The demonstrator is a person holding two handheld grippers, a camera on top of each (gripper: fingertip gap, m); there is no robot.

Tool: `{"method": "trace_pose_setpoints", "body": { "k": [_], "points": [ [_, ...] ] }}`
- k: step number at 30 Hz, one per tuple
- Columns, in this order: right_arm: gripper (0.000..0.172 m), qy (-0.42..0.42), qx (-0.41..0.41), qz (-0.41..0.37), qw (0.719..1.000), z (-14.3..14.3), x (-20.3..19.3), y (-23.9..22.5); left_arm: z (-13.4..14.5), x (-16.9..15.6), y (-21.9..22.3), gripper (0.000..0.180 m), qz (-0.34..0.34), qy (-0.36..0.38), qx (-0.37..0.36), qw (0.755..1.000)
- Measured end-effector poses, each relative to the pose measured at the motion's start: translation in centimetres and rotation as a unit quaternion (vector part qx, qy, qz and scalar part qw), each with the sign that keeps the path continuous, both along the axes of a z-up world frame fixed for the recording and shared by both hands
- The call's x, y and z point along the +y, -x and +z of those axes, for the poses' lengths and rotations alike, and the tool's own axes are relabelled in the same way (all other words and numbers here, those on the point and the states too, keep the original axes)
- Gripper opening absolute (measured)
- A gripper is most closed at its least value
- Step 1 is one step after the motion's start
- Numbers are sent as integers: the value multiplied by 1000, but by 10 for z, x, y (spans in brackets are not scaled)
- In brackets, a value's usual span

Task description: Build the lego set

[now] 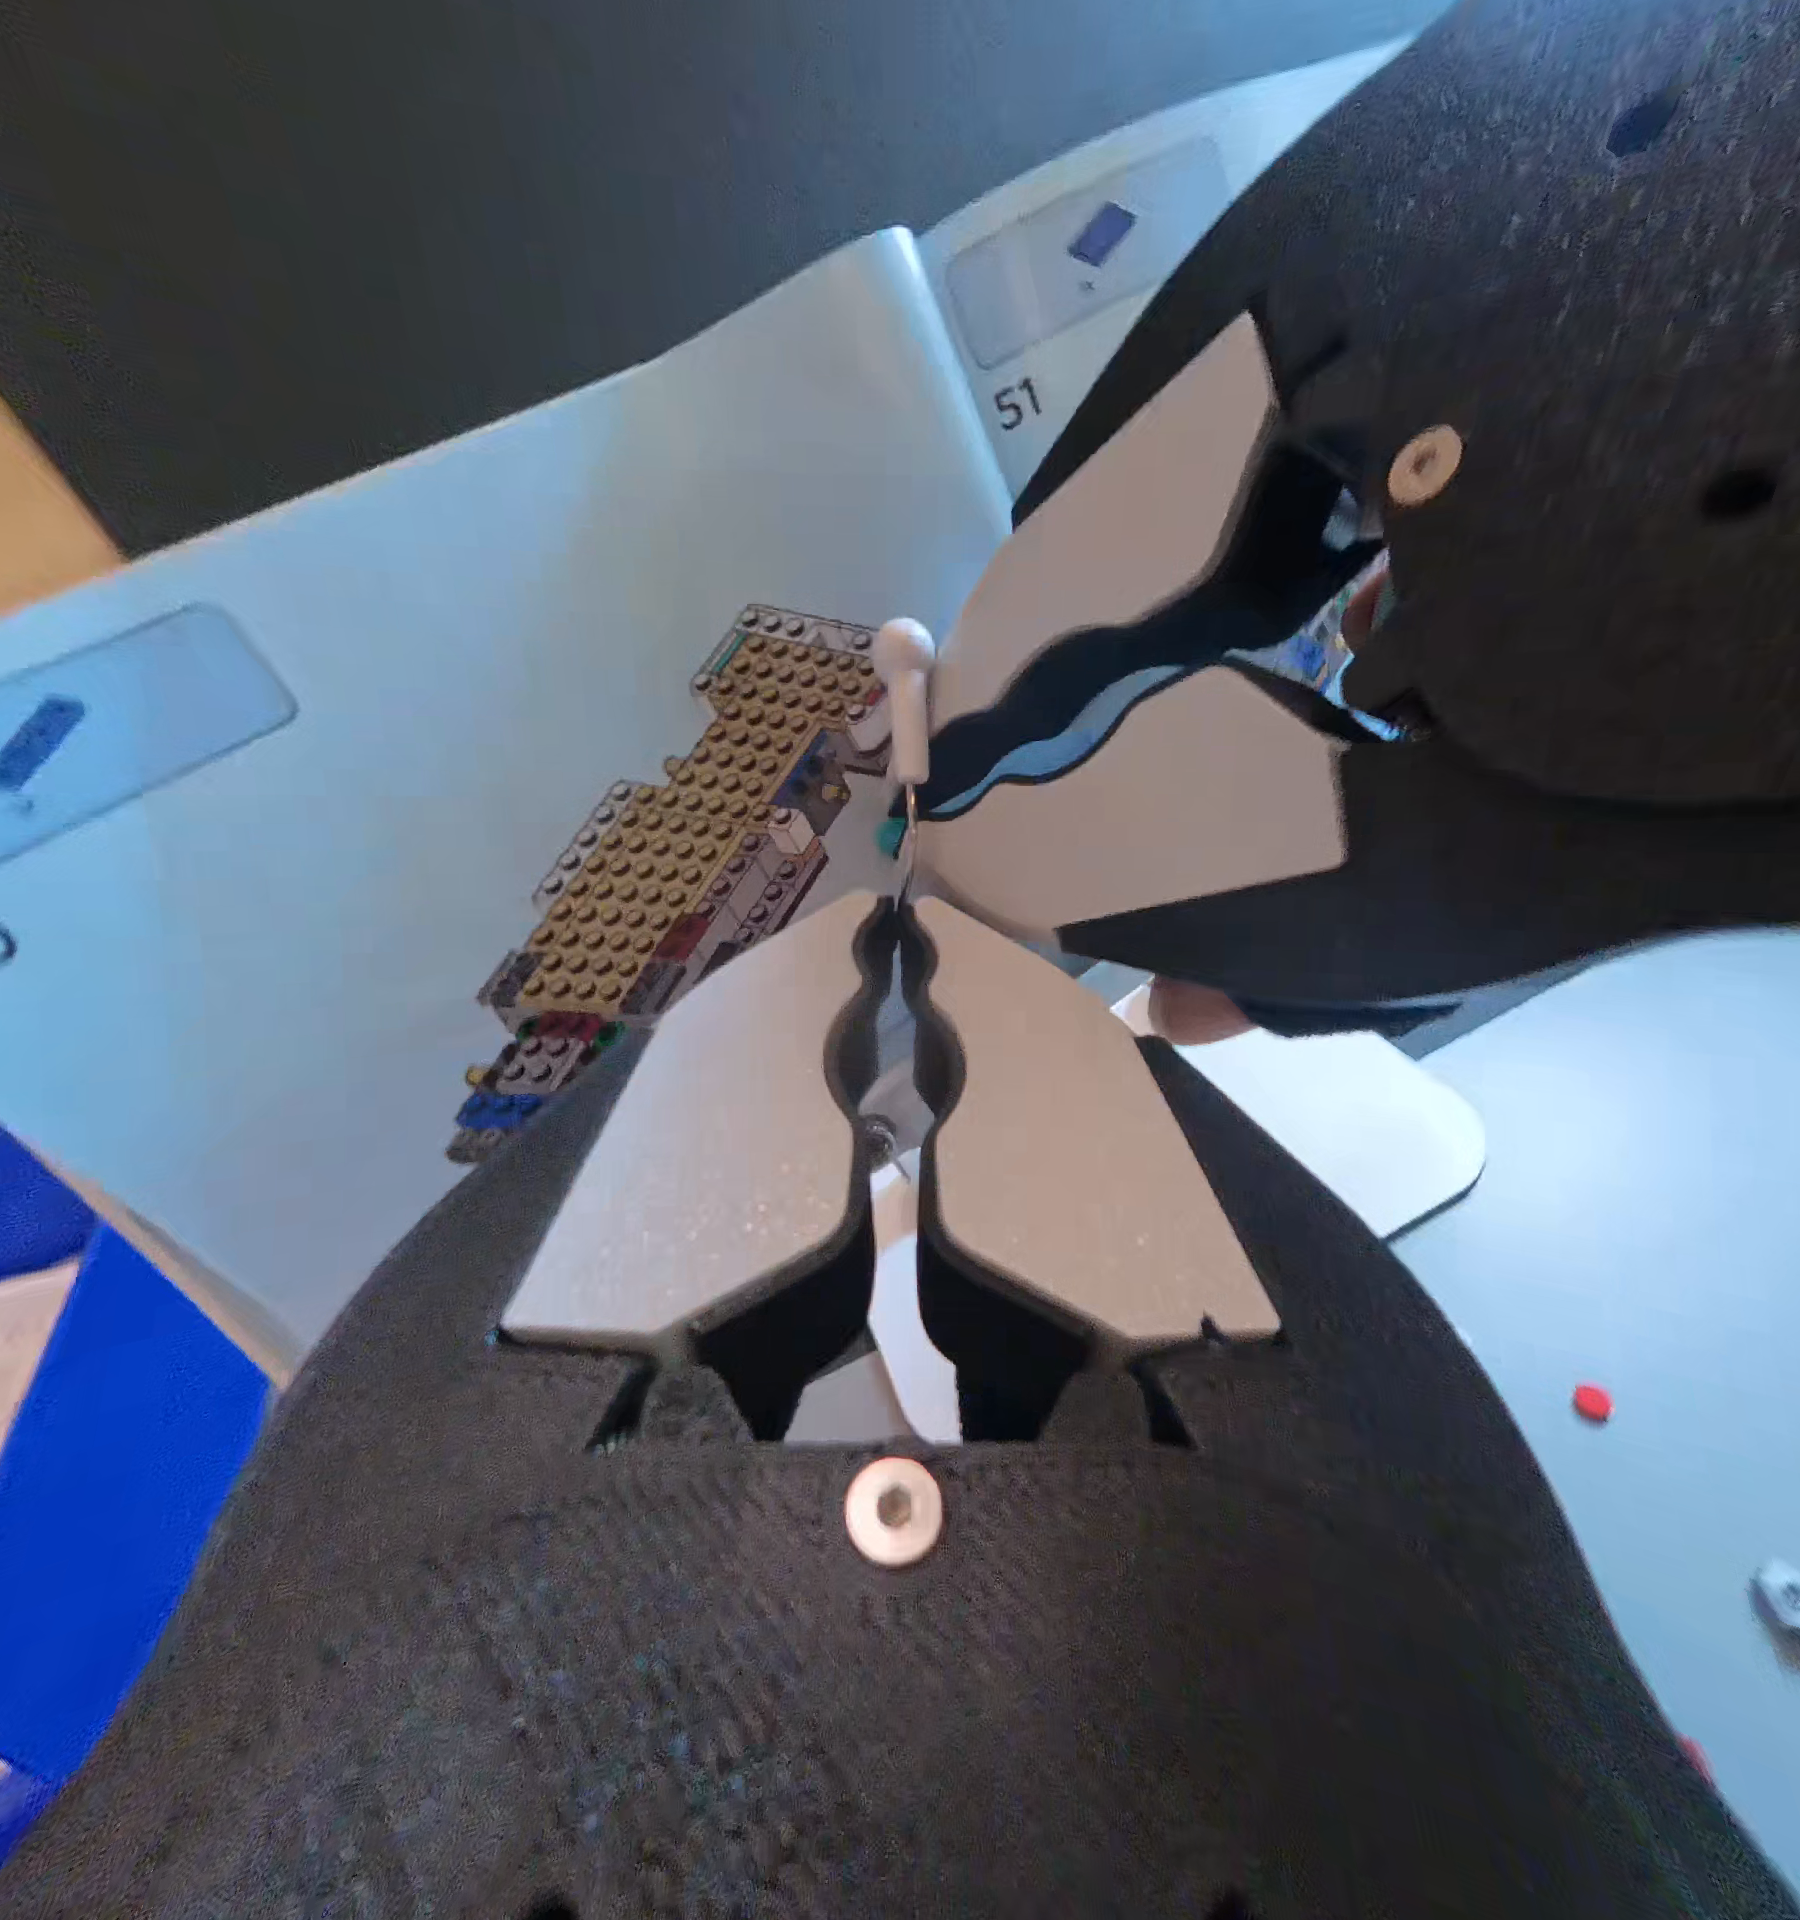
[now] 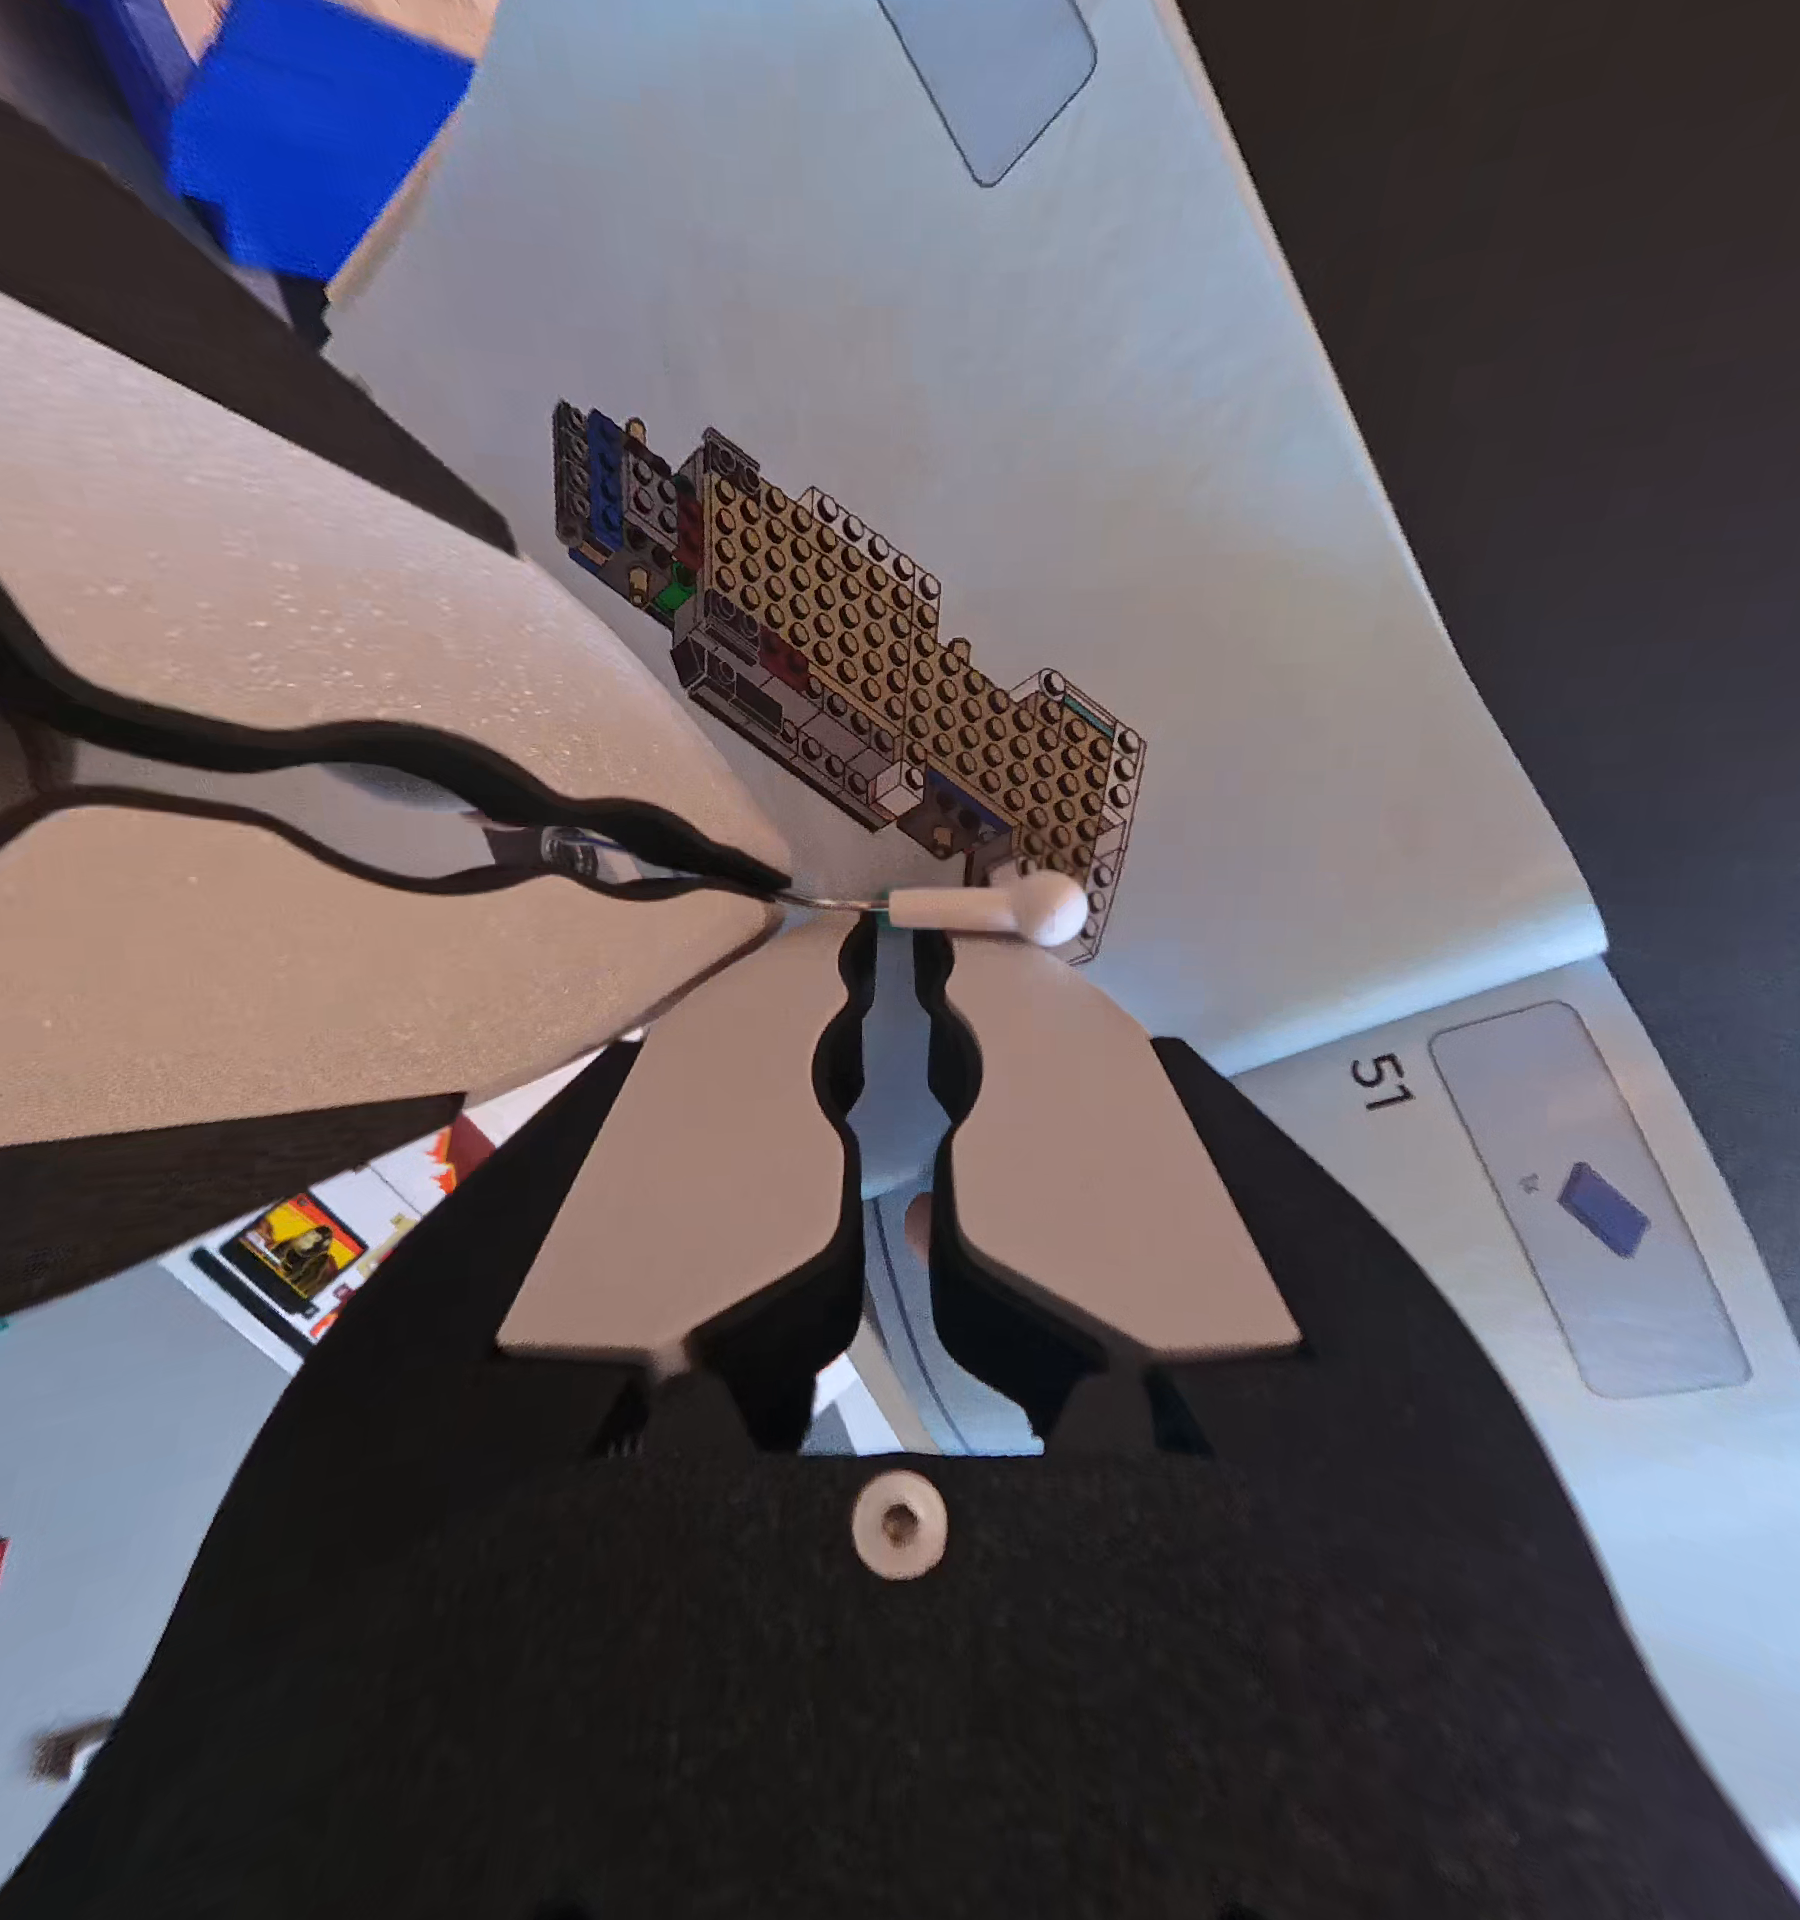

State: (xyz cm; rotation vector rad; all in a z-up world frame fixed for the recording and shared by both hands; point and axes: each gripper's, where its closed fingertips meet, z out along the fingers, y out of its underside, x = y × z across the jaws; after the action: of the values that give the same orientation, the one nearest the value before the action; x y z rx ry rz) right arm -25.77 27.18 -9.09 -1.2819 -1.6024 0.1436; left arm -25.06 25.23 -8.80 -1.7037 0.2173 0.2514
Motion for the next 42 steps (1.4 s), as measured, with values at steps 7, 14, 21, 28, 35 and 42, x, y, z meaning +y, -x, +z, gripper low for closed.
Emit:
{"method": "trace_pose_setpoints", "body": {
  "k": [7,14,21,28,35,42],
  "points": [
    [7,95,63,13,993,1,-11,-25,-5,-3,-6,1,-71,26,62,995],
    [12,134,101,5,986,-14,-18,-62,-24,-2,-22,12,-114,97,125,981],
    [21,167,189,30,967,-10,-69,-136,16,-61,-33,29,-127,-30,-4,991],
    [31,173,89,60,979,-77,-145,-222,-37,-157,-53,31,-191,22,-96,977],
    [43,144,-84,62,984,-149,-175,-262,-127,-206,-104,47,-298,183,-94,932],
    [44,141,-162,84,973,-171,-179,-250,-168,-215,-137,67,-355,285,-35,890]
  ]
}}
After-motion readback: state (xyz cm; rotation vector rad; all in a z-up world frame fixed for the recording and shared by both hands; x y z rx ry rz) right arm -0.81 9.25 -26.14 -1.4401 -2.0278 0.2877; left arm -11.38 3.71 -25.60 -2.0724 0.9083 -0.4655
